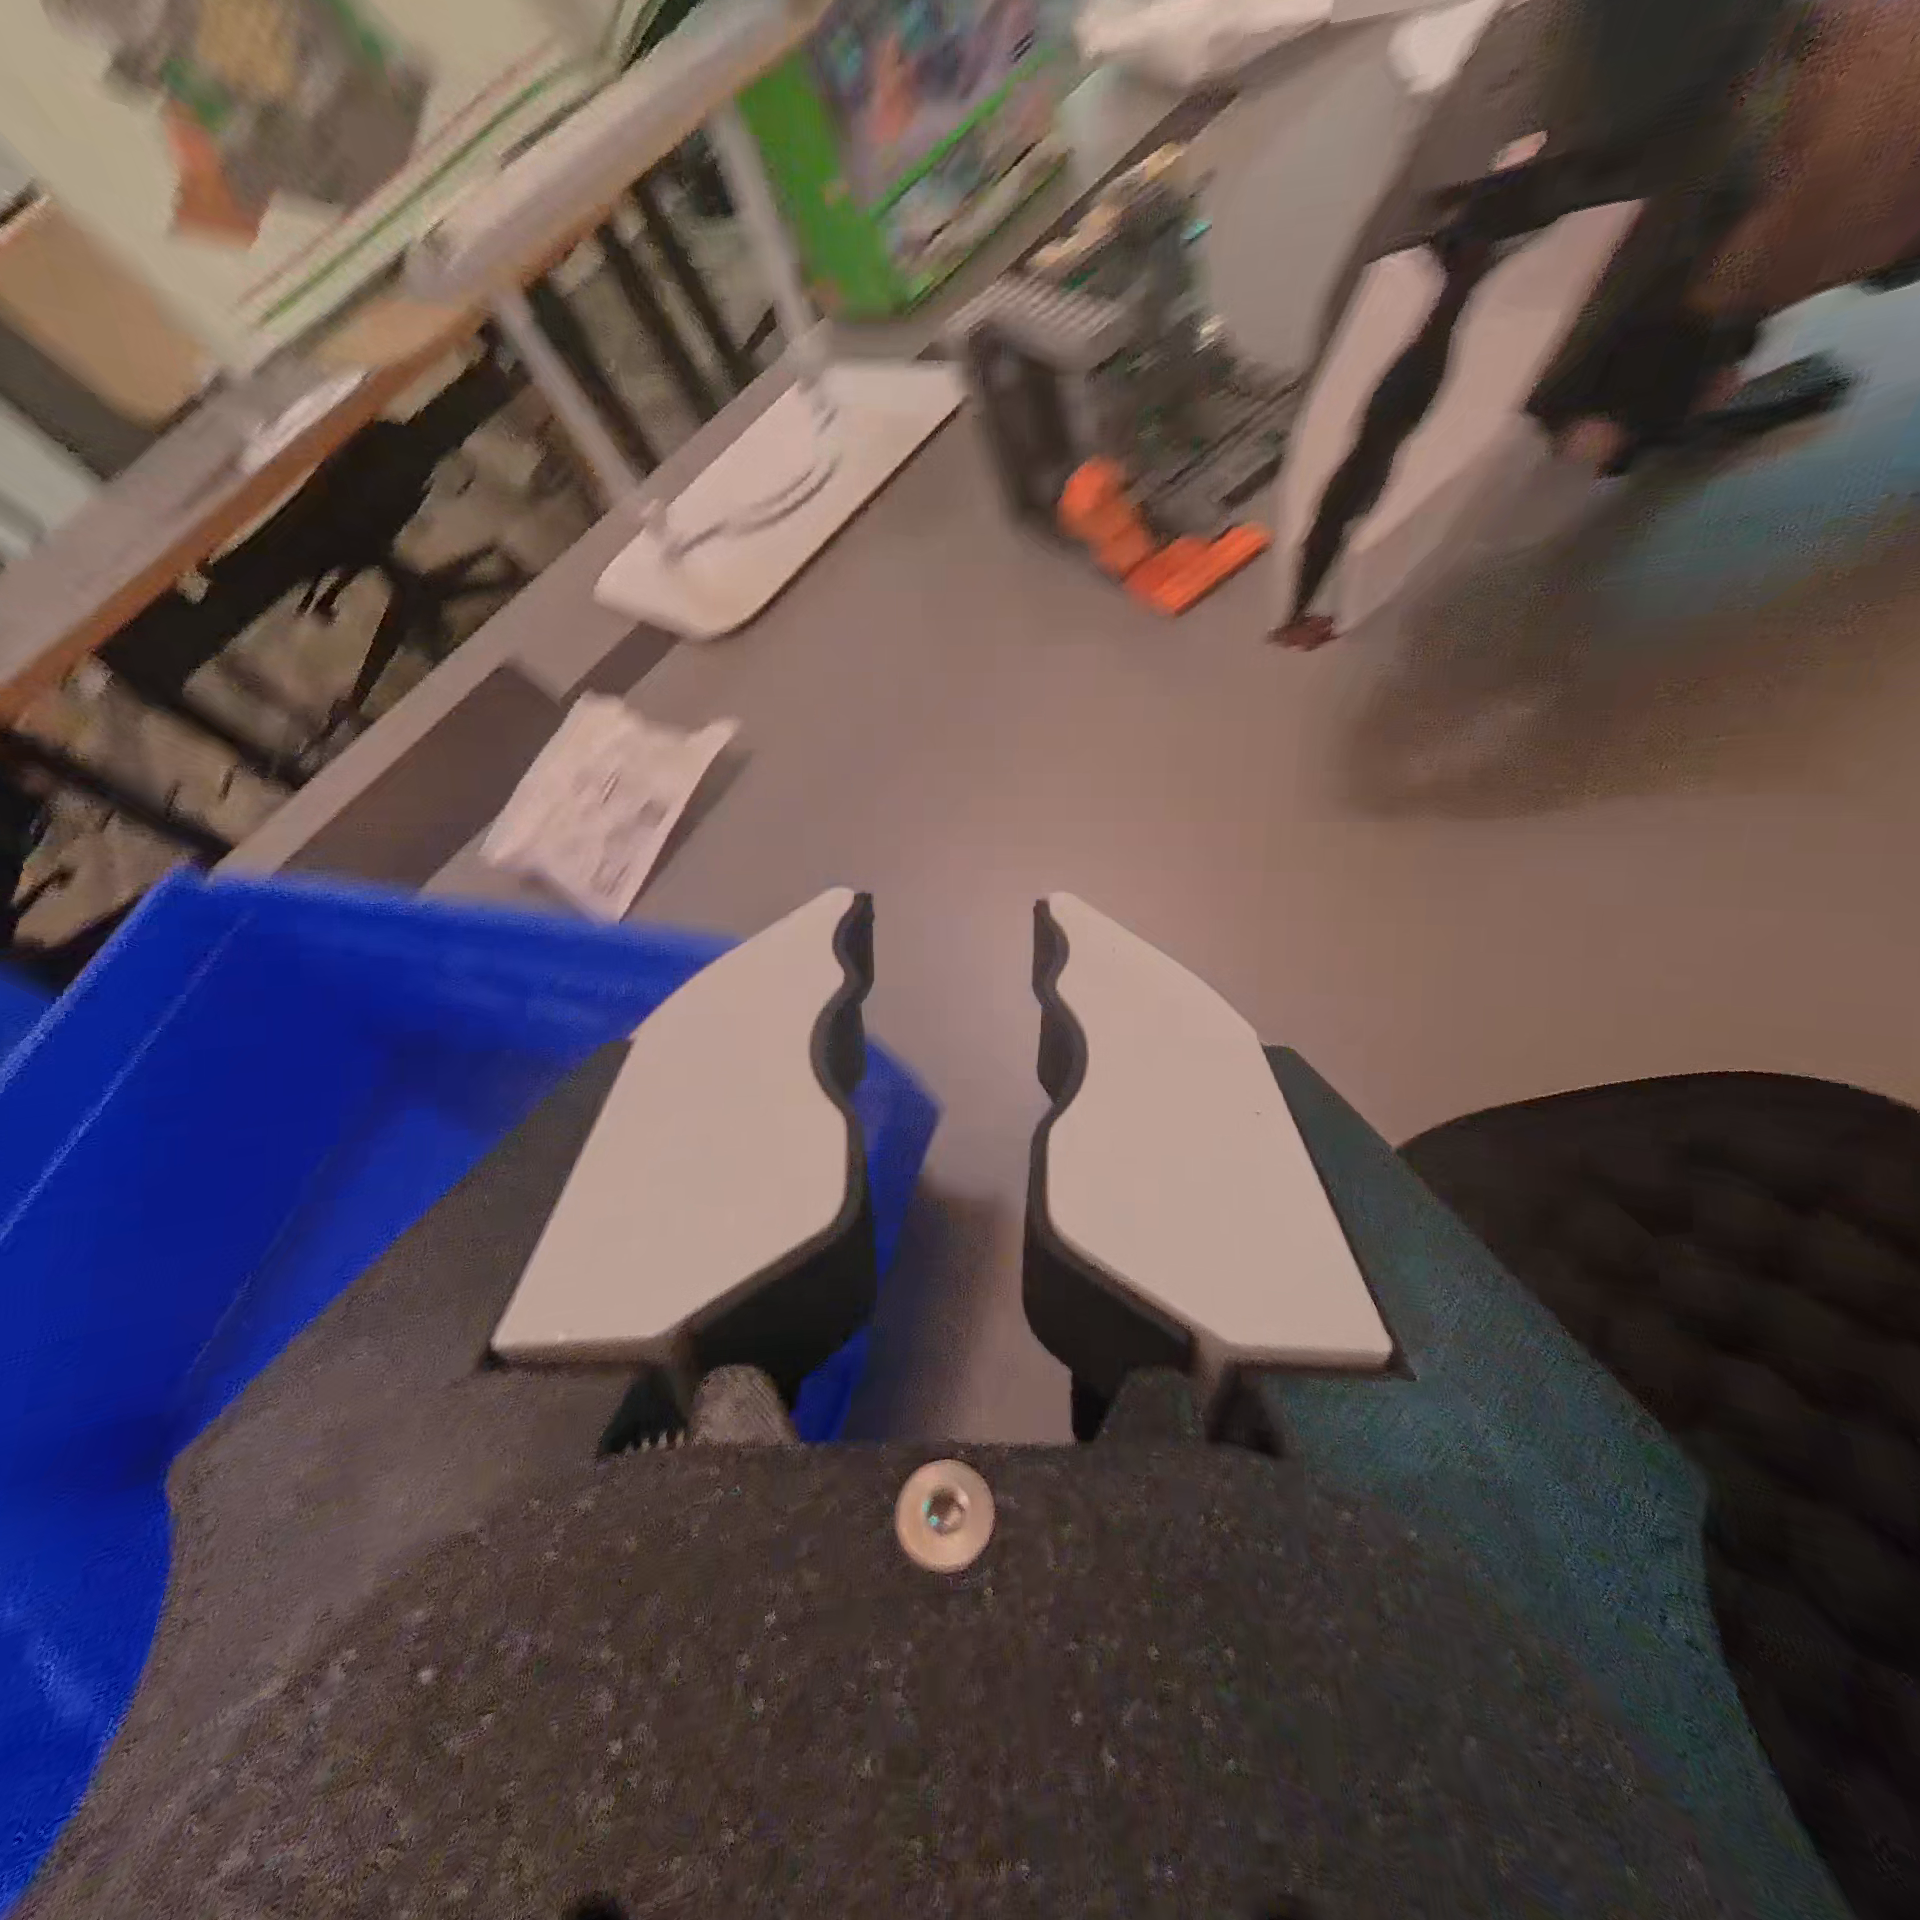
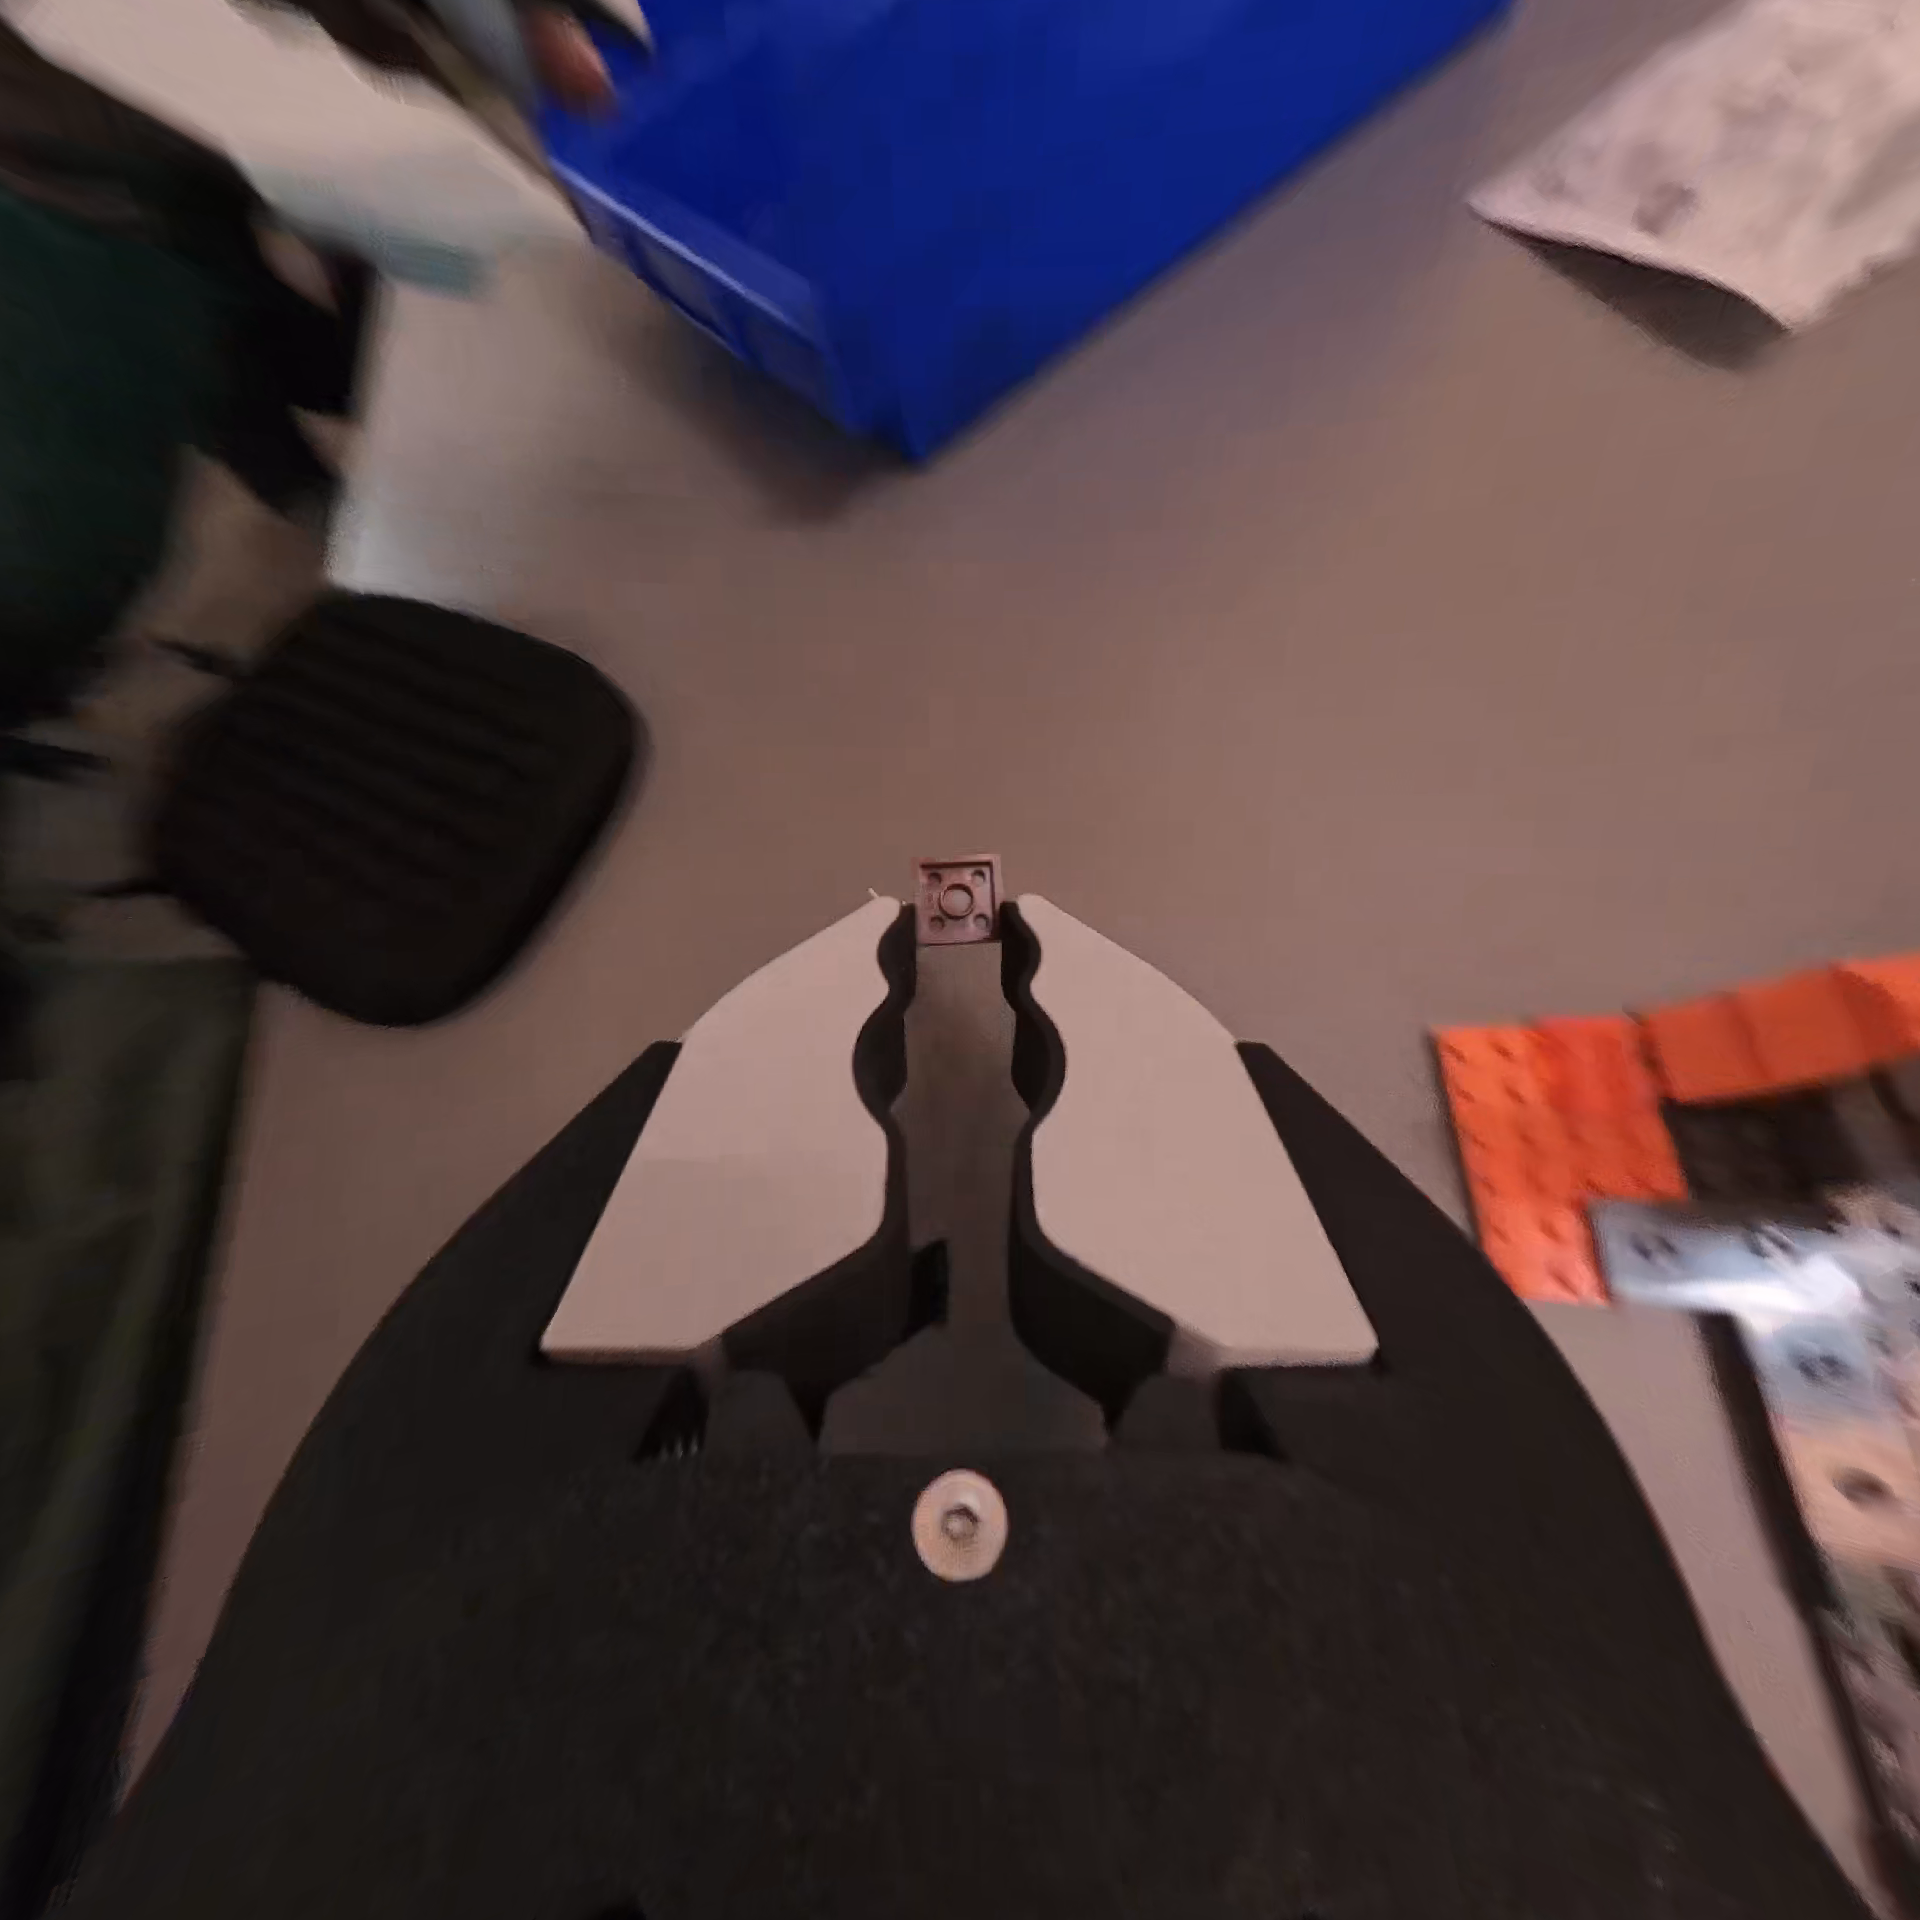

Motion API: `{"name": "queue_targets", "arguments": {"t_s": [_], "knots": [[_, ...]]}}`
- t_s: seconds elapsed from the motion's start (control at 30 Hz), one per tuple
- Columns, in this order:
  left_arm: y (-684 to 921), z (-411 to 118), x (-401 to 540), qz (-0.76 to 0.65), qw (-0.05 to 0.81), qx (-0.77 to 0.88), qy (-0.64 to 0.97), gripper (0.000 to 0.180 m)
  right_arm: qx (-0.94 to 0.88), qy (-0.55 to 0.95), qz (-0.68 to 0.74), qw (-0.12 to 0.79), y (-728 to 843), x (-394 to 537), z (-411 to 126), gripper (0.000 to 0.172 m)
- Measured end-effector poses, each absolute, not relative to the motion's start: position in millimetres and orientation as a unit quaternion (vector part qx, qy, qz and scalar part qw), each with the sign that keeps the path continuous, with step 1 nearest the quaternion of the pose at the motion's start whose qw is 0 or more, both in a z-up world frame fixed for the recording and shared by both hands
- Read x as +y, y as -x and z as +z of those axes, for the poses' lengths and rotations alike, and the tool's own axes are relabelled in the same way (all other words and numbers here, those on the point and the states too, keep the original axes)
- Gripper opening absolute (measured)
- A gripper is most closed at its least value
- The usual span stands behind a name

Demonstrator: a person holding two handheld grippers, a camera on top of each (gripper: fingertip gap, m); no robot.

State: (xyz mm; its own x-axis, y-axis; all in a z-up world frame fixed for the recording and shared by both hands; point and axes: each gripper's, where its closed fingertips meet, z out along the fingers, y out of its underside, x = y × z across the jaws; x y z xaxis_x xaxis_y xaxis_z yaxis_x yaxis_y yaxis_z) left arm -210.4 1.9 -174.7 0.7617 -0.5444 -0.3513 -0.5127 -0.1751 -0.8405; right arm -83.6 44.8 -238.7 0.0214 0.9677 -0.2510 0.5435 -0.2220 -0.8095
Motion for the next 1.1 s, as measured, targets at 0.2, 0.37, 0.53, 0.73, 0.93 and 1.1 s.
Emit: {"name": "queue_targets", "arguments": {"t_s": [0.2,0.37,0.53,0.73,0.93,1.1], "knots": [[131.9,-174.4,-17.5,-0.029,0.563,0.471,0.678,0.031,-0.549,0.584,0.568,0.186,95.3,-7.3,-203.5,0.015],[93.3,-184.4,-26.0,-0.015,0.559,0.534,0.634,0.026,-0.533,0.547,0.630,0.144,99.7,-34.5,-186.9,0.015],[89.7,-187.5,-25.6,0.011,0.547,0.551,0.630,0.011,-0.524,0.540,0.644,0.136,98.3,-38.1,-180.2,0.015],[146.2,-162.8,-2.8,0.061,0.557,0.461,0.688,0.005,-0.512,0.566,0.607,0.221,80.1,4.8,-170.1,0.021],[251.7,-145.7,25.0,0.051,0.553,0.246,0.794,0.004,-0.448,0.628,0.536,0.343,38.6,84.8,-162.2,0.021],[317.4,-177.9,36.7,0.005,0.502,0.101,0.859,0.005,-0.413,0.685,0.438,0.409,13.0,134.5,-184.5,0.021]]}}
